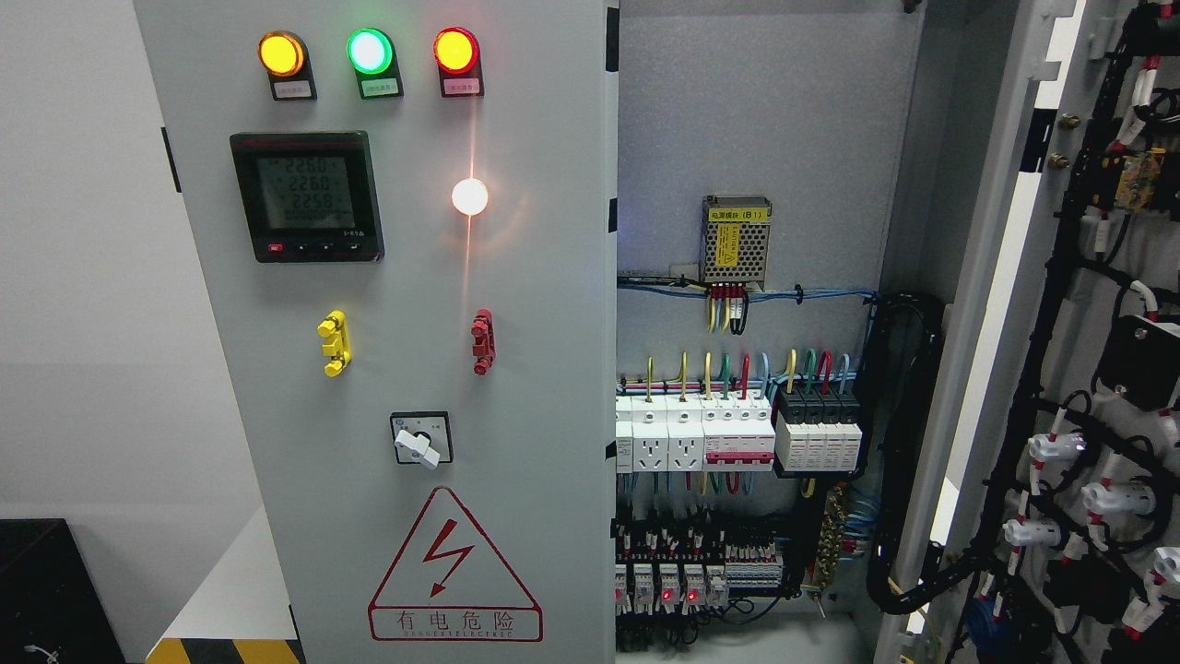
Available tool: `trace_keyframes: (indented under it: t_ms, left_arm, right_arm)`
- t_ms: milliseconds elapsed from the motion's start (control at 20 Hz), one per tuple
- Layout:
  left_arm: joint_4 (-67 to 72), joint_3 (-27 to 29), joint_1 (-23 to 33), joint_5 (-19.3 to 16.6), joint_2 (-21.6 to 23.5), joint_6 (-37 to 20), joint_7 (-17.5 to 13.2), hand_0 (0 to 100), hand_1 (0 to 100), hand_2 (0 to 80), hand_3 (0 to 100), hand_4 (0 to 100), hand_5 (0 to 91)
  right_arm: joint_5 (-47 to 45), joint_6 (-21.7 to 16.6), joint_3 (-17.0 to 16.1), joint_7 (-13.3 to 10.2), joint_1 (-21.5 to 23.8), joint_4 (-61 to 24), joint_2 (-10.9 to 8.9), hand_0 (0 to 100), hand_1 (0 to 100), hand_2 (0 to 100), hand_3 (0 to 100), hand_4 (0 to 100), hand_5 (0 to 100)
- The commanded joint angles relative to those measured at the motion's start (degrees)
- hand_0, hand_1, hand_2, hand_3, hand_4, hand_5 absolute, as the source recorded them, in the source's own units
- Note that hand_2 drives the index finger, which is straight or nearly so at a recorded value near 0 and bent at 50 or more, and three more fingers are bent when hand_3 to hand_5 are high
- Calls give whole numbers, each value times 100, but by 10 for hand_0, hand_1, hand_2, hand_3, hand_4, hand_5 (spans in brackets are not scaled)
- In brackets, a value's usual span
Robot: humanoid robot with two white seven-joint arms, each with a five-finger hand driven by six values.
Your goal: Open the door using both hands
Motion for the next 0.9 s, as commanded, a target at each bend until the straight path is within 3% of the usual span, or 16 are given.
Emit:
trace_keyframes:
  t_ms: [0,701,852]
  left_arm:
    - [524,549,-122,15,-360,-50,-4,0,0,0,0,0,0]
    - [497,549,-122,16,-483,-59,-4,0,0,0,0,0,0]
    - [489,540,-131,16,-483,-68,-4,0,0,0,0,0,0]
  right_arm:
    - [4,0,0,3,0,0,0,192,0,0,0,0,0]
    - [-5,0,-9,3,0,-18,0,192,0,0,0,0,0]
    - [-5,0,0,3,61,-612,-26,192,0,0,0,0,0]
